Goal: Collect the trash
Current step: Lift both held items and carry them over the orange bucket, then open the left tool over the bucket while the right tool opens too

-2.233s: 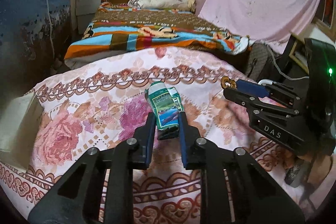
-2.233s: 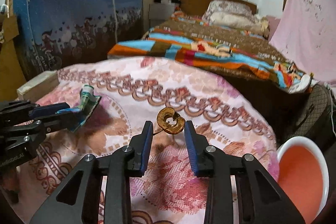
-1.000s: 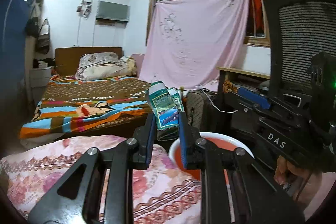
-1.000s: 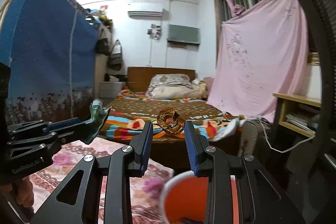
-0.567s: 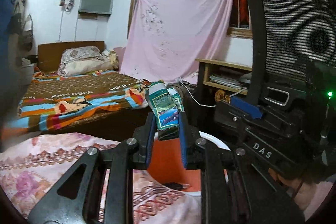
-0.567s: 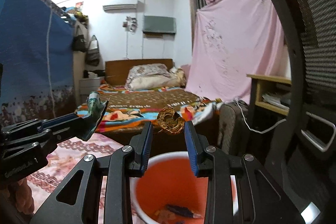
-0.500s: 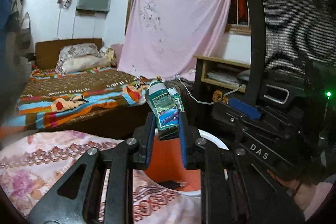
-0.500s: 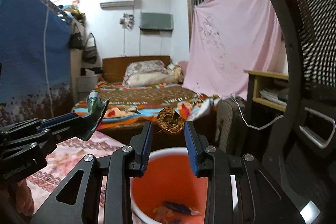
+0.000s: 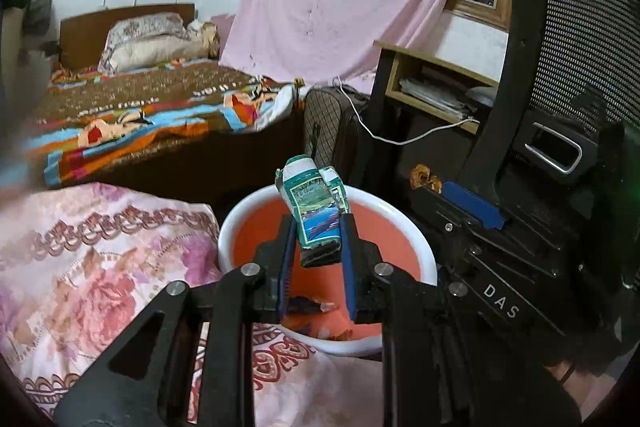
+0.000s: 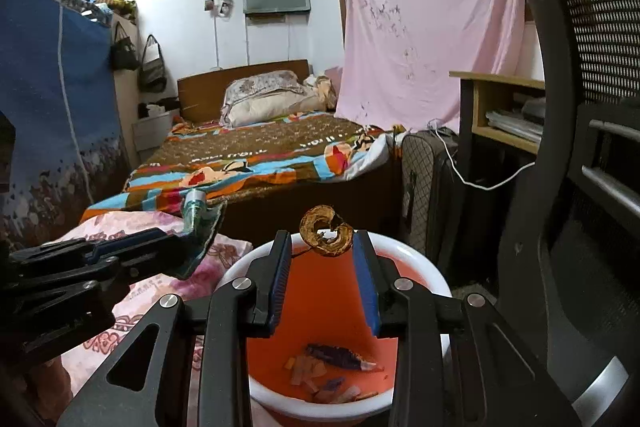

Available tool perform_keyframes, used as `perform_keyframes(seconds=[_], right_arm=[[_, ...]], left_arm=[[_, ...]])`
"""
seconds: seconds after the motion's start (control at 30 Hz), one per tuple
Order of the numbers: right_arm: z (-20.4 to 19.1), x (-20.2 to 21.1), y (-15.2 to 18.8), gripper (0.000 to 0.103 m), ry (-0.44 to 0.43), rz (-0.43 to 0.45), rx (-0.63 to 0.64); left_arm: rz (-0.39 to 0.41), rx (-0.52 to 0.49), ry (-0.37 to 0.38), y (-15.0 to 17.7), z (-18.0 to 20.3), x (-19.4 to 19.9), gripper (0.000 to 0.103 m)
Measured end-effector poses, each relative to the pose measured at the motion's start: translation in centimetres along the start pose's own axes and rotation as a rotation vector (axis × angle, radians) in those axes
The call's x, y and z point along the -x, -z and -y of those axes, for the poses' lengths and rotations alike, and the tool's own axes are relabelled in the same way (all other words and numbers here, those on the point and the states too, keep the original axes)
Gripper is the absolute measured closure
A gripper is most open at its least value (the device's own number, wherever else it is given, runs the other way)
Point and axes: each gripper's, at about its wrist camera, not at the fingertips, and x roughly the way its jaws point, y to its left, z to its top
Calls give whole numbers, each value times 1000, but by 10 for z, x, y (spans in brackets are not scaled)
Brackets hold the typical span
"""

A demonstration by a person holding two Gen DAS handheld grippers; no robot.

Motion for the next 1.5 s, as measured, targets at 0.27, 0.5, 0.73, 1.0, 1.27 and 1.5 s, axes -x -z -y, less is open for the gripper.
perform_keyframes(seconds=[0.27, 0.5, 0.73, 1.0, 1.27, 1.5], right_arm=[[4, -8, 1, 73, -6, -32, -5], [4, -14, 3, 73, -8, -64, -11], [2, -14, 3, 70, -8, -75, -12], [-1, -7, 1, 60, -16, -54, -10], [-9, 10, -3, 46, -16, -1, -1], [-19, 31, -8, 32, -28, 55, 3]], left_arm=[[-61, 25, 5, 3, 2, -11, 96], [-106, 81, 10, 5, -6, -18, 92], [-78, 111, -7, 7, -14, -7, 78], [-25, 130, -62, 8, -25, 11, 61], [64, 147, -135, 15, -38, 41, 39], [124, 146, -198, 24, -46, 72, 30]])
